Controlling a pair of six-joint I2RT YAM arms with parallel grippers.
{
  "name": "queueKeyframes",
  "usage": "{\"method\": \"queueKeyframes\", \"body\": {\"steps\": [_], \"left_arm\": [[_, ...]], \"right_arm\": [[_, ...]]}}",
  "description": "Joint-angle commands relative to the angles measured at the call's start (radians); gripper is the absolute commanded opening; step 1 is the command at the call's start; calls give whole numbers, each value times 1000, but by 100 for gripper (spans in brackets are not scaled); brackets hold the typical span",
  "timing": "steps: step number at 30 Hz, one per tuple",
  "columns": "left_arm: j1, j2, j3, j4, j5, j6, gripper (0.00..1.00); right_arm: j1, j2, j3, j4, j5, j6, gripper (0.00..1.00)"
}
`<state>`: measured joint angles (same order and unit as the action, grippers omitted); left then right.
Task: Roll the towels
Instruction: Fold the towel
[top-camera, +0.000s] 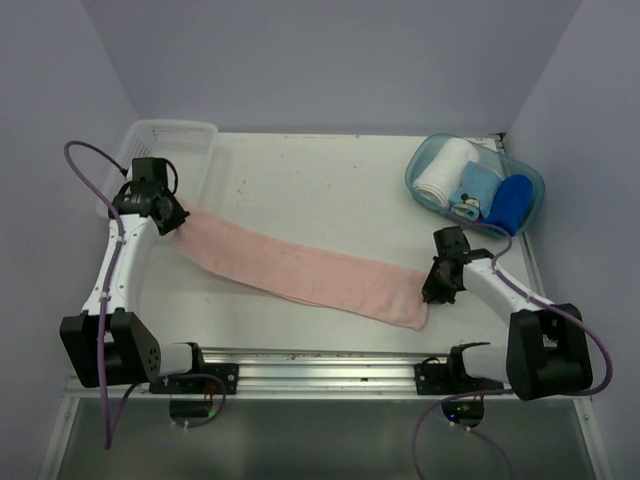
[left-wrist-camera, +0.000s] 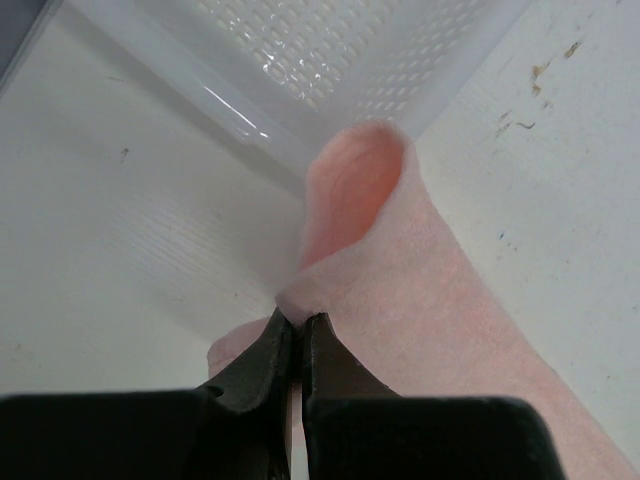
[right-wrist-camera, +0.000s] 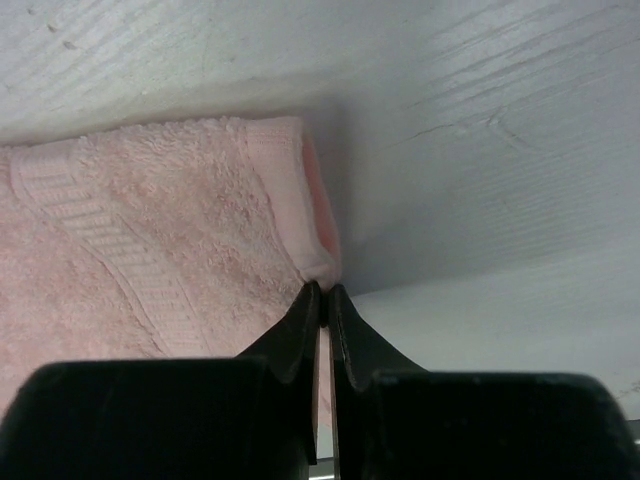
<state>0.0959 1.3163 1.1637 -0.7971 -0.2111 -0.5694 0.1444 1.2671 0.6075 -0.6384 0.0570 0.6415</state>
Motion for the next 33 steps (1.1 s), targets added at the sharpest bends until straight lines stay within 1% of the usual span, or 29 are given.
{"method": "queueKeyframes", "body": {"steps": [1, 4, 5, 8, 10, 12, 14, 17, 23, 28, 33], "left_arm": [[19, -9, 91, -13, -60, 52, 0], [18, -19, 129, -11, -62, 83, 0], [16, -22, 139, -13, -59, 97, 0], [-13, -34, 165, -17, -54, 106, 0], [-51, -40, 180, -25, -50, 108, 0], [-80, -40, 192, -36, -30, 106, 0], [-85, -43, 197, -34, -8, 106, 0], [-191, -46, 197, -31, 3, 86, 0], [-336, -31, 202, -25, 30, 28, 0], [-438, -6, 192, 1, 65, -24, 0], [-562, 43, 154, 70, 122, -82, 0]], "right_arm": [[49, 29, 5, 62, -34, 40, 2], [135, 57, 27, 83, -23, 93, 2], [182, 69, 37, 88, -19, 119, 1], [274, 136, 81, 114, -8, 170, 0], [317, 193, 109, 129, -3, 191, 0], [378, 230, 167, 137, 9, 211, 0], [431, 287, 230, 137, 17, 224, 0], [484, 369, 311, 146, 21, 228, 0], [534, 498, 435, 161, 3, 231, 0], [537, 545, 479, 163, -9, 233, 0], [537, 566, 503, 163, -19, 236, 0]]}}
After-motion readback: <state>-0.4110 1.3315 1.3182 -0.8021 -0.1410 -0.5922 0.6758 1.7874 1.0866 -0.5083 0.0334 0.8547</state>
